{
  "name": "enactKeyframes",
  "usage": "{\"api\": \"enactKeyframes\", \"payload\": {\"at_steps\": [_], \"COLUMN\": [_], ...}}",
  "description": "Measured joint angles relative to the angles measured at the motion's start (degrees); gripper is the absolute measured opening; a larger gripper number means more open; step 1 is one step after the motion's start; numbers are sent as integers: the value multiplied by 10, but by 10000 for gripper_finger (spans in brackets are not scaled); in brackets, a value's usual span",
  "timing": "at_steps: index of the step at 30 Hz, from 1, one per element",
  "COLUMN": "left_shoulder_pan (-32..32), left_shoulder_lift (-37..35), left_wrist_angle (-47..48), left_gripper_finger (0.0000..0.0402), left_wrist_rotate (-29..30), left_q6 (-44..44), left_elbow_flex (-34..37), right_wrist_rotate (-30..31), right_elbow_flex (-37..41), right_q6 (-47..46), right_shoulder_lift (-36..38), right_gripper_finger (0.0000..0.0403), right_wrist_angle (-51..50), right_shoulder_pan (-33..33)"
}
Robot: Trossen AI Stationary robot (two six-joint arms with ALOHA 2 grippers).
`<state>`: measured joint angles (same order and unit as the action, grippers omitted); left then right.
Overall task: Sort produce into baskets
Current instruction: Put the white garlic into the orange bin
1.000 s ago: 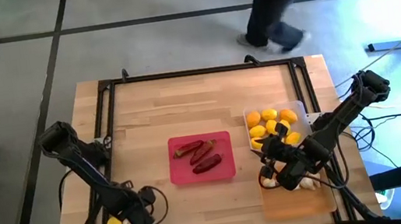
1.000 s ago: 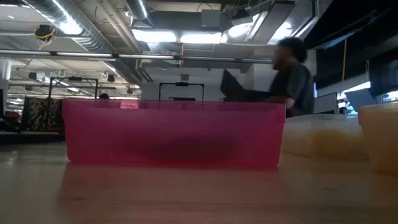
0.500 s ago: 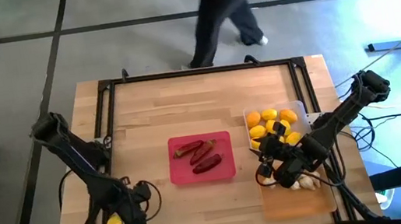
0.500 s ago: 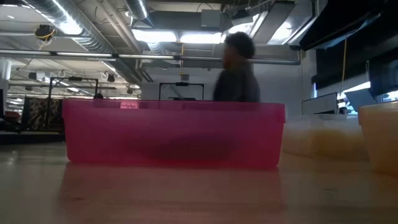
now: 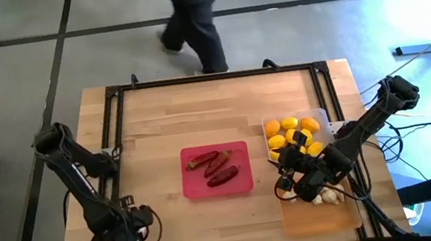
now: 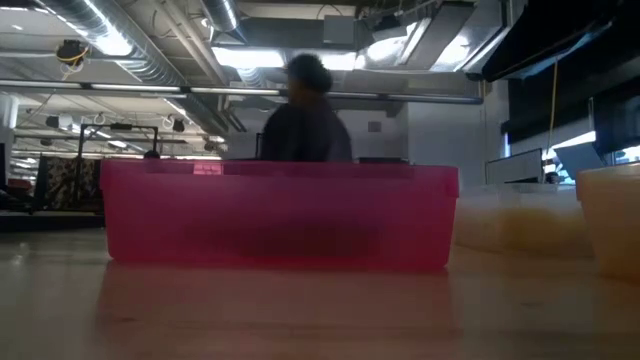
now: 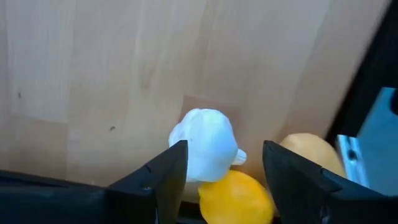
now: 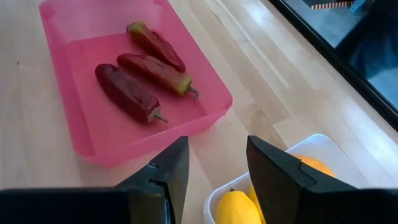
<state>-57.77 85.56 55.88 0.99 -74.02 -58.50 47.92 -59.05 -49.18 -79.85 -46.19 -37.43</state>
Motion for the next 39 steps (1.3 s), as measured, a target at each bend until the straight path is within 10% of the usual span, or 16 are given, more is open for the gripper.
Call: {"api": "enactKeyframes", "payload": {"at_steps": [27, 39], "left_shoulder_pan": [15, 53], "left_shoulder_lift": [66, -40], "left_wrist_angle": [-7, -8], "left_gripper_finger": [93, 100], "left_wrist_rotate": [-8, 186], "left_q6": [106, 144], "left_elbow_flex": [1, 0], "right_wrist_rotate": [-26, -25], "right_elbow_flex": [0, 0], "right_q6": [0, -1], "right_shoulder_lift": [0, 0], "right_gripper_finger": [156, 189], "right_wrist_angle": [2, 94], "right_shoulder_pan": [0, 9]}}
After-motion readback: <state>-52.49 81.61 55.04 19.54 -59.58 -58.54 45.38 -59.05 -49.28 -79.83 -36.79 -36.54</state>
